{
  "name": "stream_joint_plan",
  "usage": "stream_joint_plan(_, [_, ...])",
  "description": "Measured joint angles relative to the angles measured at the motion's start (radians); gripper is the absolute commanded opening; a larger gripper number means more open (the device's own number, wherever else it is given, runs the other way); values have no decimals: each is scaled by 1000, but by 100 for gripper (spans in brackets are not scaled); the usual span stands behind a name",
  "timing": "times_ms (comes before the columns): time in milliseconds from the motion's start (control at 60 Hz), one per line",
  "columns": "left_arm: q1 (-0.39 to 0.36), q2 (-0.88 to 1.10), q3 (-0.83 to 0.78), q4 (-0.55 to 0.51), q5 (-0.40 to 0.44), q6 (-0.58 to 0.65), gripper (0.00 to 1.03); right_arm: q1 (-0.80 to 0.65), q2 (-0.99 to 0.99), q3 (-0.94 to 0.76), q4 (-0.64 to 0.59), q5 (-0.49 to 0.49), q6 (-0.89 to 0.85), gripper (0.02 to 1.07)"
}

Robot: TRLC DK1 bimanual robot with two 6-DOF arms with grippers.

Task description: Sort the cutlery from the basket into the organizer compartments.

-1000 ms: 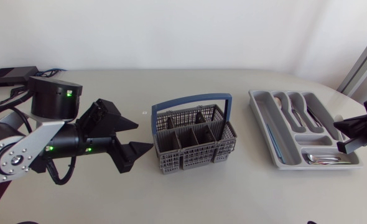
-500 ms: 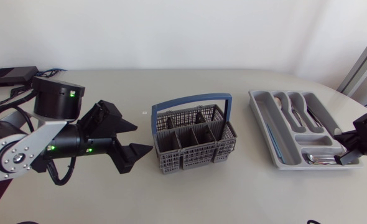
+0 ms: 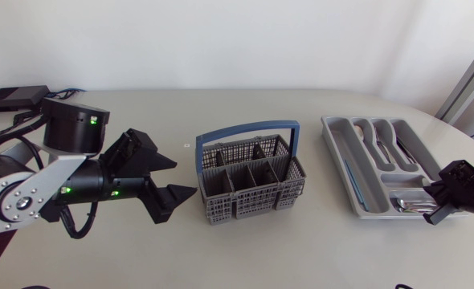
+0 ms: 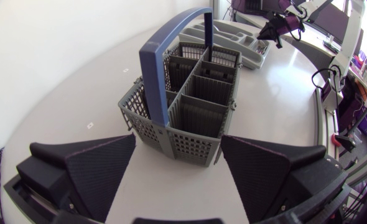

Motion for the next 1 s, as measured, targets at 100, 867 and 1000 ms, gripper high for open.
stream_joint_plan(100, [1,0,0,-1,-4,0,95,1,3,-34,-1,15,-15,38])
stream_joint_plan(867, [67,79,2,-6,-8,-3,82,236,-385,-63,-283,44,179,67])
stream_joint_plan(1000, [78,130,13,-5,-9,-12,65,409,-406,-31,-329,82,320,53])
